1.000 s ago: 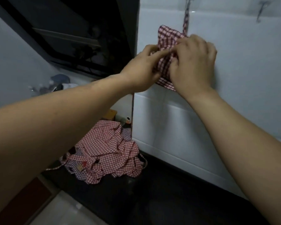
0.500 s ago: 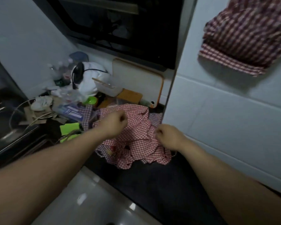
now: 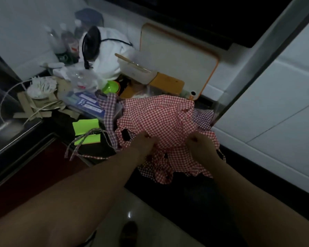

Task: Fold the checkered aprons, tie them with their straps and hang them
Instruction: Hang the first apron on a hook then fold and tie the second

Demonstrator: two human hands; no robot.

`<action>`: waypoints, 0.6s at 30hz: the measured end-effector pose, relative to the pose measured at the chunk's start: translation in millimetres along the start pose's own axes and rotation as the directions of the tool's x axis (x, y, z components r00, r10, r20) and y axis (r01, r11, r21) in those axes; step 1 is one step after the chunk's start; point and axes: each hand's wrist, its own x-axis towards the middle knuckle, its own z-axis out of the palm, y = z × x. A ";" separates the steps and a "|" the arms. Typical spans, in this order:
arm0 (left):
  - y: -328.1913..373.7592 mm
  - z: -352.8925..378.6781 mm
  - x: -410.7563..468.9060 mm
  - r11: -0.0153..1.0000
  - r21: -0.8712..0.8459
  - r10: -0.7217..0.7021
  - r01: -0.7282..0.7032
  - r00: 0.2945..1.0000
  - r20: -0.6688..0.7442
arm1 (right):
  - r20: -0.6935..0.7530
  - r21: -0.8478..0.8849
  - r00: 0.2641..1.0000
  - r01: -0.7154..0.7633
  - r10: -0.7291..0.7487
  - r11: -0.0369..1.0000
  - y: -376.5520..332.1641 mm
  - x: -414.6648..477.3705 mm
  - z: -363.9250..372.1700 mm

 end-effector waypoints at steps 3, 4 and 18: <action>13.0 -0.8 0.2 0.997 -0.050 0.054 -0.055 0.998 -0.034 | 0.140 0.083 0.990 -0.026 0.014 0.996 0.6 -16.2 -8.6; 22.9 2.6 -6.1 0.987 0.051 0.156 -0.155 0.987 -0.032 | 0.104 0.039 0.995 -0.002 -0.002 0.999 2.2 -20.5 -12.9; 9.4 103.3 -81.2 0.191 0.418 0.605 -0.888 0.442 0.662 | 0.062 -0.017 0.968 -0.243 0.243 0.970 29.4 -45.6 -117.2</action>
